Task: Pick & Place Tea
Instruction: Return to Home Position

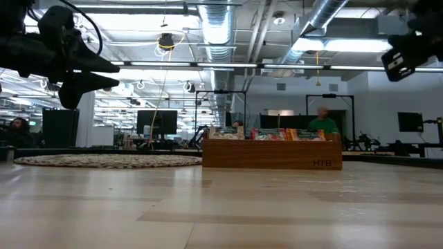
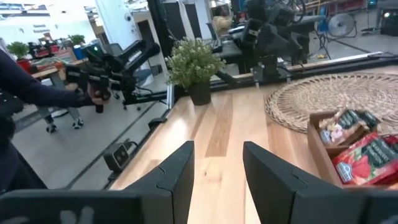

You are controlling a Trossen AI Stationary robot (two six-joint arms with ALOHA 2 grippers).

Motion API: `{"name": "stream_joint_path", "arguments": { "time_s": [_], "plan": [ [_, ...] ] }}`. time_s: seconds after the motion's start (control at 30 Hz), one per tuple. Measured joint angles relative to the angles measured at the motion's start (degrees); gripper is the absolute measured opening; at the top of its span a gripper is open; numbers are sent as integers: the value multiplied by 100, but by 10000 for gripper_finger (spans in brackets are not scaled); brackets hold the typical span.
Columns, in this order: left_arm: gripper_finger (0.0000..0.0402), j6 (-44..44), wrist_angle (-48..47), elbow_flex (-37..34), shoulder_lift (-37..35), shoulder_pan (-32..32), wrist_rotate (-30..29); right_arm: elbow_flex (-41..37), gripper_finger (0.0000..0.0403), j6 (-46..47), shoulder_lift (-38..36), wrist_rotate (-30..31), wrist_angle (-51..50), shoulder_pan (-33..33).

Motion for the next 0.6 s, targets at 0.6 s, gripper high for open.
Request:
{"name": "stream_joint_path", "arguments": {
  "time_s": [0.6],
  "plan": [
    [151, -7, -101, -11, 10, 0, 23, -194, 129, 90, 0, 45, 108, -41]
  ]
}}
